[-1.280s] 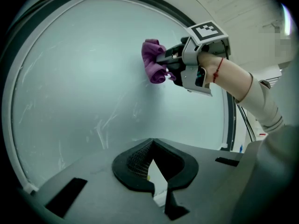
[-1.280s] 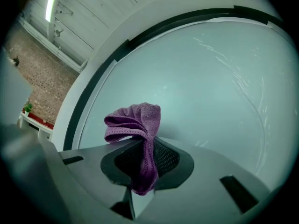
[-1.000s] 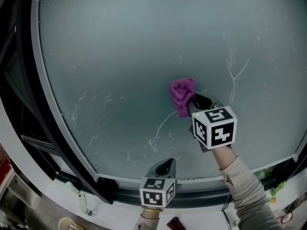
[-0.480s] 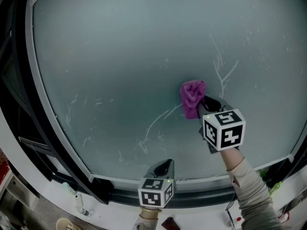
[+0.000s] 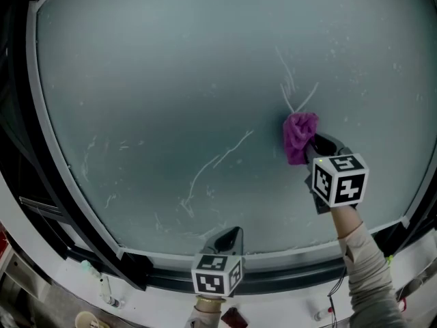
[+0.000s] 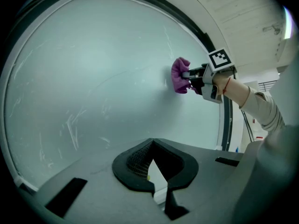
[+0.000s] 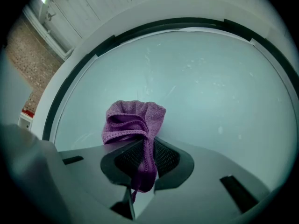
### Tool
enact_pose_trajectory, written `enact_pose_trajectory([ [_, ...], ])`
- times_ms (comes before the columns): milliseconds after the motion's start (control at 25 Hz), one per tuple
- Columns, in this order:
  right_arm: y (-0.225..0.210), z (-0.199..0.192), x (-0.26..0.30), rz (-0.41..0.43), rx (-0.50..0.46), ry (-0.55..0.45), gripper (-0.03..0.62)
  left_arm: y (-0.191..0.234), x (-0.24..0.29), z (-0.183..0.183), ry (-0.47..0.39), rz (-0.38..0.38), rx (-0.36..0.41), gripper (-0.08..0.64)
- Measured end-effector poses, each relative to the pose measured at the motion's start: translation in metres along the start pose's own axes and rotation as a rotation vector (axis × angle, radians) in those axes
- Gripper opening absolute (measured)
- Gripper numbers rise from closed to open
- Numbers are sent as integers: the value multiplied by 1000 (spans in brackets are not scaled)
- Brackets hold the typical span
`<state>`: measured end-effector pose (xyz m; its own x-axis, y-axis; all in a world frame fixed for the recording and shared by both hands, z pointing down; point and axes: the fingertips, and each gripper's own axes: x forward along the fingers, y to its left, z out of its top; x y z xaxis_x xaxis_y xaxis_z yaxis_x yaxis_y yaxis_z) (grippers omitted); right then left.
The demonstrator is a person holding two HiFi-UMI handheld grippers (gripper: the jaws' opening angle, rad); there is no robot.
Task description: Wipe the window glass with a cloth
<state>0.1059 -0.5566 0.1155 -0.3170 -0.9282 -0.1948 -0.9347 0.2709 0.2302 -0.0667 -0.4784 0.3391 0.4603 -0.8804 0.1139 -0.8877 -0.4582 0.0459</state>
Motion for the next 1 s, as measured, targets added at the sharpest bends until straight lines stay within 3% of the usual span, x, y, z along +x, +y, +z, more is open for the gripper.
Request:
enact_pose_trajectory([
  [440,-102,-16,-34,-168,20,17,49,-25,9,0,1,-19,9,5],
  [1000,-142,-26,-48,-244,0,38,49,-38,18,4,1,-41,24,5],
])
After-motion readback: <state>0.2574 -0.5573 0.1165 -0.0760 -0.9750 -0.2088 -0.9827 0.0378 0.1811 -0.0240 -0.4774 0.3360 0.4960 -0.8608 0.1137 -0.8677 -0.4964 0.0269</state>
